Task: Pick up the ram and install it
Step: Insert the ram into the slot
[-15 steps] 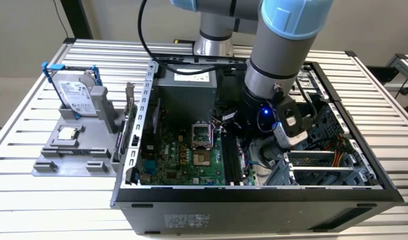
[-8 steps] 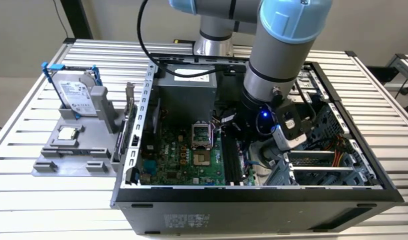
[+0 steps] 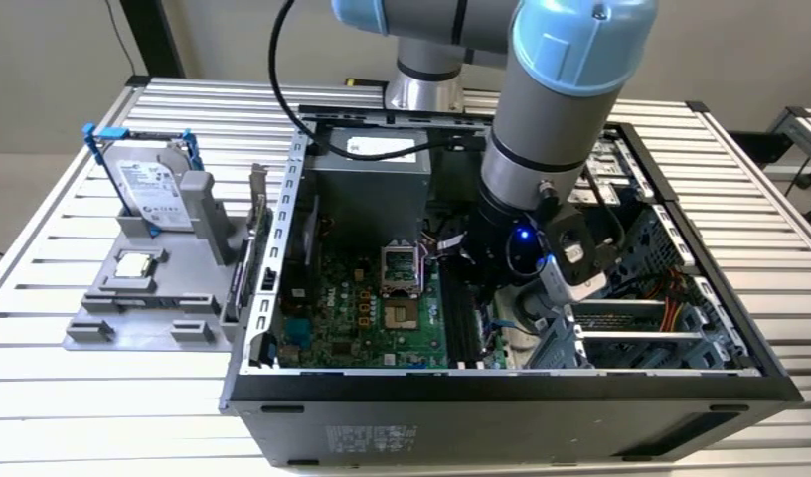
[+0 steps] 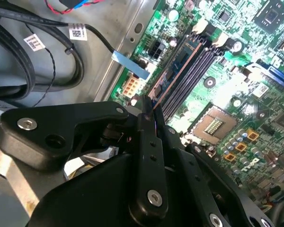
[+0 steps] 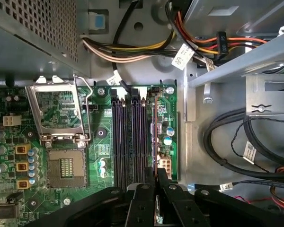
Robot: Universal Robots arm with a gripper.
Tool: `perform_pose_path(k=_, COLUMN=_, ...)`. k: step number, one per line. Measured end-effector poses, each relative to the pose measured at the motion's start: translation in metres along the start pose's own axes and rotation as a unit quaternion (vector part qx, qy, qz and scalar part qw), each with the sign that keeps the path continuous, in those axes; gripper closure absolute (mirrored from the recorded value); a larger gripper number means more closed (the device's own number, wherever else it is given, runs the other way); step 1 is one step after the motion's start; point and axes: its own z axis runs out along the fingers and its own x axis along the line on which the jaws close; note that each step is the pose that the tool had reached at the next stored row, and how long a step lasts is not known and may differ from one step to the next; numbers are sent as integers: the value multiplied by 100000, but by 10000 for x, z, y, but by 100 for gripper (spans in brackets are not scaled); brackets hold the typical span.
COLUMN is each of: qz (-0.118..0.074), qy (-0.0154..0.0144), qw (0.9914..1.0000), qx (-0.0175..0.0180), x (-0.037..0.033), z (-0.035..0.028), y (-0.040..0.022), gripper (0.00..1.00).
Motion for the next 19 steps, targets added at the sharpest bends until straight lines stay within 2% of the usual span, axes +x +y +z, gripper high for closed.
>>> perform_pose_path(k=7, qz=-1018, qy=13, qw=99995, qx=-20, x=46, z=17, y=-20, gripper=100)
perform_pose_path(k=11, qz=-1036, qy=15, qw=99995, qx=-4, x=47, z=58, y=-21, gripper=100)
perform_pose_path(k=19, qz=-1033, qy=11, qw=99995, qx=25, x=49, z=81, y=-21, gripper=100)
